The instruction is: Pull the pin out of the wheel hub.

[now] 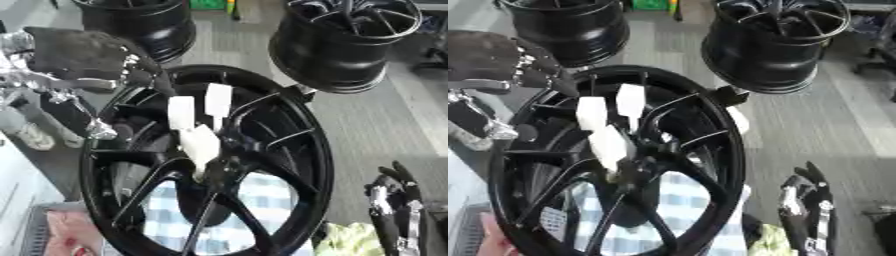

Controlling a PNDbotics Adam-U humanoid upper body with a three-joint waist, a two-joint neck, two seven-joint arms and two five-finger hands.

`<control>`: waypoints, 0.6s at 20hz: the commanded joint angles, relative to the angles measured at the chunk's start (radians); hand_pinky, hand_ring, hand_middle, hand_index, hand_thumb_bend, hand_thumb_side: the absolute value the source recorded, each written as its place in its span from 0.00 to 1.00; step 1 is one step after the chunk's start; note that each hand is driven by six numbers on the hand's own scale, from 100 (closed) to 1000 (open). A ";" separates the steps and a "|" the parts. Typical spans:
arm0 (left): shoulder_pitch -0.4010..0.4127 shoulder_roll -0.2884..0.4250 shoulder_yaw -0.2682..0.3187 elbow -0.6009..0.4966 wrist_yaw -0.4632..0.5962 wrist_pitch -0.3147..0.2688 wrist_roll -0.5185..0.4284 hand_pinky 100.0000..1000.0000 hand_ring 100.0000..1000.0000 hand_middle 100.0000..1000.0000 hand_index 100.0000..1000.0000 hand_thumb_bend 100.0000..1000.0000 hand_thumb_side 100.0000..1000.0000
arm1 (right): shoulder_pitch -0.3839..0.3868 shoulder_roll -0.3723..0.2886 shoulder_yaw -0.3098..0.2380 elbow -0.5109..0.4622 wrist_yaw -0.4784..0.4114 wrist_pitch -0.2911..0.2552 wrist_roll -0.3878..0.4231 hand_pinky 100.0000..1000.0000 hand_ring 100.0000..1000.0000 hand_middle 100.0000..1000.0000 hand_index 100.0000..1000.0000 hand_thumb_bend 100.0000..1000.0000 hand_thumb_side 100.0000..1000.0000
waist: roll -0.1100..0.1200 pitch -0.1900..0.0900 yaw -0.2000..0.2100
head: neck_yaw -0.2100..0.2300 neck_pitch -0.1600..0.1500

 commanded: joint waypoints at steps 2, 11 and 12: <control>-0.029 -0.013 -0.004 0.023 -0.032 -0.139 -0.122 0.86 0.82 0.79 0.91 0.30 0.13 | -0.007 -0.006 0.005 -0.006 -0.009 -0.004 0.007 0.46 0.48 0.68 0.87 0.00 0.51 | -0.001 -0.011 -0.008 | 0.012 0.005; -0.069 -0.070 -0.025 0.098 -0.092 -0.185 -0.100 0.86 0.82 0.79 0.90 0.31 0.16 | -0.014 -0.001 0.018 -0.003 -0.021 -0.006 0.021 0.46 0.48 0.68 0.87 0.00 0.51 | -0.009 -0.005 -0.033 | 0.040 0.005; -0.070 -0.073 -0.027 0.105 -0.099 -0.189 -0.103 0.86 0.83 0.80 0.90 0.31 0.16 | -0.016 0.000 0.019 -0.002 -0.022 -0.007 0.022 0.46 0.48 0.68 0.87 0.00 0.51 | -0.009 -0.004 -0.037 | 0.042 0.005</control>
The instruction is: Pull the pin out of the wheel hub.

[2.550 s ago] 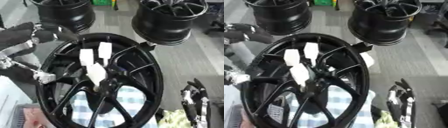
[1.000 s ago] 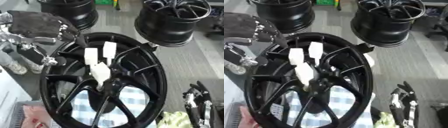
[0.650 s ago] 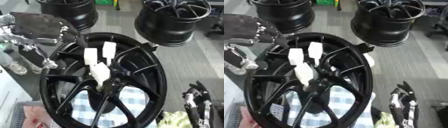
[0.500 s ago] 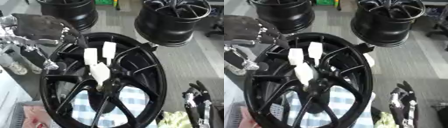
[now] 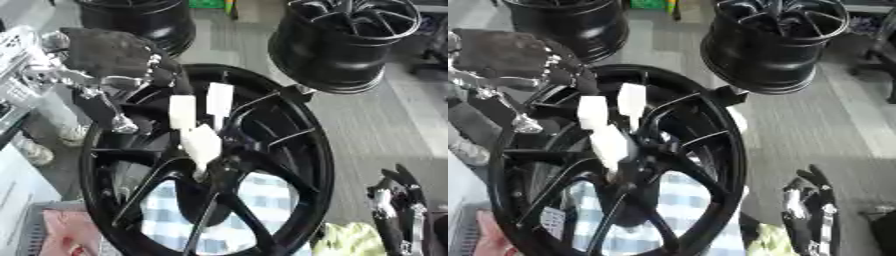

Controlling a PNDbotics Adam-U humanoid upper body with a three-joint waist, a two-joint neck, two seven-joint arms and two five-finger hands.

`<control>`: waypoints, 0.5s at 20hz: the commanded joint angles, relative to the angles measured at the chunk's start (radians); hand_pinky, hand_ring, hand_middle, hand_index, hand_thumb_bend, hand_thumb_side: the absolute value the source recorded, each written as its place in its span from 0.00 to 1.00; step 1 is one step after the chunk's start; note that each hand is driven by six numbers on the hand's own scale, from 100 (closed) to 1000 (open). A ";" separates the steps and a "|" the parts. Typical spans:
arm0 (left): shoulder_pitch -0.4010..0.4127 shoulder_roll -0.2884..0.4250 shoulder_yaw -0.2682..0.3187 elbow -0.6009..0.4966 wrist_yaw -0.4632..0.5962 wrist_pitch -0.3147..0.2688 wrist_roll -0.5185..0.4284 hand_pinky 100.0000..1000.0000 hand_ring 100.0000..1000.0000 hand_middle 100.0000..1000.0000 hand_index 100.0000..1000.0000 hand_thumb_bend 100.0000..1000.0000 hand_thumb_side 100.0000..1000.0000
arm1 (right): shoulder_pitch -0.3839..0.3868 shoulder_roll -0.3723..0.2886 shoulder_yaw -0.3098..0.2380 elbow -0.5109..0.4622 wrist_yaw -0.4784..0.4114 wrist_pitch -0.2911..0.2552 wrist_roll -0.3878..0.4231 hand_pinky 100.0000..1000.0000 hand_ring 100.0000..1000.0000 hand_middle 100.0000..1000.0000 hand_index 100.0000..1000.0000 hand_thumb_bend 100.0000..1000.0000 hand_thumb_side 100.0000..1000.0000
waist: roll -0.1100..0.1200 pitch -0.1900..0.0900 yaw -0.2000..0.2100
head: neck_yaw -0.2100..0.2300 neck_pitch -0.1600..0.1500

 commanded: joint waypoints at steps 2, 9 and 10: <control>-0.026 -0.002 -0.001 0.019 -0.027 -0.158 -0.148 0.87 0.84 0.81 0.91 0.32 0.17 | -0.010 -0.001 0.006 -0.007 -0.007 -0.004 0.007 0.46 0.48 0.68 0.87 0.00 0.51 | 0.002 -0.008 -0.008 | 0.010 0.005; -0.031 0.000 -0.007 0.037 -0.035 -0.174 -0.168 0.88 0.85 0.82 0.90 0.33 0.20 | -0.029 0.003 0.013 0.004 -0.016 -0.010 0.015 0.46 0.48 0.68 0.87 0.00 0.51 | 0.002 -0.002 -0.030 | 0.018 -0.012; -0.031 0.000 -0.009 0.036 -0.032 -0.175 -0.170 0.88 0.85 0.82 0.90 0.33 0.20 | -0.031 0.004 0.014 0.004 -0.017 -0.011 0.016 0.46 0.48 0.68 0.87 0.00 0.51 | 0.002 -0.001 -0.032 | 0.018 -0.013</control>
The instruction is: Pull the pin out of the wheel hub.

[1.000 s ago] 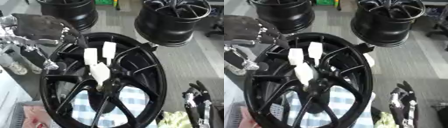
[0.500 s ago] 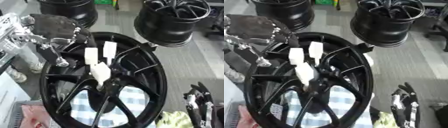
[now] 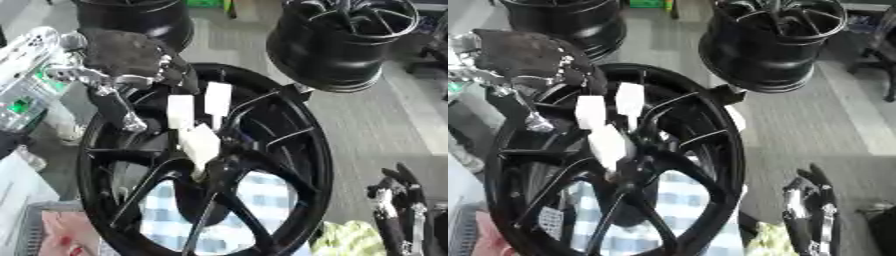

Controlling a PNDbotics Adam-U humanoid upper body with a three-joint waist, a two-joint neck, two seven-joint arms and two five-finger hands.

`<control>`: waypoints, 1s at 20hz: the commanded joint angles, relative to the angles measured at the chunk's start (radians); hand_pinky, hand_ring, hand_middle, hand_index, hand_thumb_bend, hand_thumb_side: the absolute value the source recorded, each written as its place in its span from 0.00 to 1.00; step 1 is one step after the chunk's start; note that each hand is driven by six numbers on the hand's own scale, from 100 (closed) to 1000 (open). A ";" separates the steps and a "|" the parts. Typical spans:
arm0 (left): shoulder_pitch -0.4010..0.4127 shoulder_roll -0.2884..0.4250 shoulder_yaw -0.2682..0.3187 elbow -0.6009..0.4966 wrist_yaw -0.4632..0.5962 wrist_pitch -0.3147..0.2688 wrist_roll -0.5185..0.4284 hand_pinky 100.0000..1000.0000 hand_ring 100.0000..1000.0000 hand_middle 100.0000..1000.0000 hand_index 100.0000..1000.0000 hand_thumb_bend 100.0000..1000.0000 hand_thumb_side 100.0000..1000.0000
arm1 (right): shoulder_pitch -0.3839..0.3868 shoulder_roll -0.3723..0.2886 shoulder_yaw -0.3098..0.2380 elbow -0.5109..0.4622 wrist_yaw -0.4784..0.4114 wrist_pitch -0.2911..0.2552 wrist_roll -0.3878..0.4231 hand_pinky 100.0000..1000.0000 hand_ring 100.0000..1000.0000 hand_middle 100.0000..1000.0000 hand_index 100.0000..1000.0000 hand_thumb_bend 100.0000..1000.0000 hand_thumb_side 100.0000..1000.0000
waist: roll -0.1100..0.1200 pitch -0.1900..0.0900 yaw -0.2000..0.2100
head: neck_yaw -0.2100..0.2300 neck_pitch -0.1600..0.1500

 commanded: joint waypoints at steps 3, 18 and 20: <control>-0.024 0.012 -0.001 -0.004 0.005 -0.174 -0.191 0.87 0.85 0.82 0.90 0.33 0.22 | -0.014 -0.003 0.005 -0.002 -0.008 -0.006 0.008 0.46 0.48 0.68 0.87 0.00 0.52 | 0.003 -0.005 -0.005 | 0.007 -0.012; -0.024 -0.021 -0.026 0.039 0.031 -0.178 -0.265 0.84 0.81 0.78 0.87 0.30 0.26 | -0.024 0.000 0.010 0.006 -0.016 -0.010 0.013 0.46 0.48 0.68 0.87 0.00 0.52 | 0.001 0.000 -0.015 | 0.015 -0.013; -0.022 -0.025 -0.029 0.047 0.031 -0.179 -0.272 0.83 0.79 0.77 0.86 0.30 0.27 | -0.024 0.001 0.011 0.006 -0.017 -0.011 0.014 0.46 0.48 0.68 0.87 0.00 0.52 | 0.000 0.001 -0.016 | 0.017 -0.013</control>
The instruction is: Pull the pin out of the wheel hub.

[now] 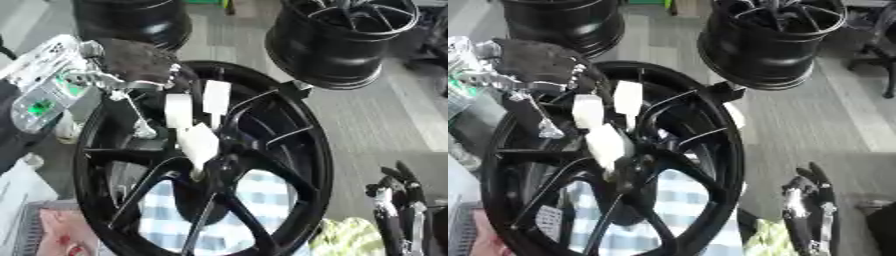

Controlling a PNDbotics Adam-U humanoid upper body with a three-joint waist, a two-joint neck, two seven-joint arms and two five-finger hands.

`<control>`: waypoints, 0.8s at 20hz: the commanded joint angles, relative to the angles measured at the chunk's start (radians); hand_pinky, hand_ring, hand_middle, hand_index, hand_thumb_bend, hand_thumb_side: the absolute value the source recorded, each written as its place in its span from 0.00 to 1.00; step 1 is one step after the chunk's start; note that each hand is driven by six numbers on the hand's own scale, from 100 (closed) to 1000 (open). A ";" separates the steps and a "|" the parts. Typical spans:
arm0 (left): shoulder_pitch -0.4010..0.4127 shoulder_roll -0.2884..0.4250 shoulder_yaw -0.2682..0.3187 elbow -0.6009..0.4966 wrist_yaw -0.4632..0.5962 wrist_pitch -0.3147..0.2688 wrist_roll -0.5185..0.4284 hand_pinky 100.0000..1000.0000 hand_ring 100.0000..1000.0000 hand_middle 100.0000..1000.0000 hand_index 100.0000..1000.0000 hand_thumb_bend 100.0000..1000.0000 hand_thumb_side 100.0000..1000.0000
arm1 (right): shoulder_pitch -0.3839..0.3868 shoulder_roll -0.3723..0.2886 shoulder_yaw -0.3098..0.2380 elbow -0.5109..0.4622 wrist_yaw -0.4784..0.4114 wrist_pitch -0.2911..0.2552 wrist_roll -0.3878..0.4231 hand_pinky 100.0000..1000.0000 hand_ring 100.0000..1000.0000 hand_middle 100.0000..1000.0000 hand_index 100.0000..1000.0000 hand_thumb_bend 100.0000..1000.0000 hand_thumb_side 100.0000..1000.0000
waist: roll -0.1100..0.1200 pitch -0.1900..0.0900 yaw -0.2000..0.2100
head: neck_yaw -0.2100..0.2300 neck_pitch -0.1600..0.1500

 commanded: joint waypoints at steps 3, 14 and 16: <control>-0.016 0.003 -0.001 0.010 0.010 -0.222 -0.236 0.78 0.74 0.74 0.84 0.28 0.26 | -0.008 0.001 0.003 -0.009 -0.006 -0.003 0.005 0.46 0.48 0.68 0.87 0.00 0.52 | 0.002 -0.009 -0.002 | 0.007 -0.011; -0.020 0.006 0.008 0.016 0.032 -0.191 -0.237 0.54 0.50 0.52 0.70 0.00 0.09 | -0.006 0.001 0.000 -0.009 -0.006 -0.003 0.003 0.46 0.48 0.68 0.87 0.00 0.52 | 0.001 -0.011 0.001 | 0.010 -0.011; -0.021 0.009 0.012 0.012 0.047 -0.181 -0.237 0.51 0.47 0.48 0.67 0.00 0.08 | -0.007 0.001 -0.001 -0.009 -0.006 -0.003 0.003 0.46 0.48 0.68 0.87 0.00 0.52 | 0.002 -0.011 0.001 | 0.009 -0.011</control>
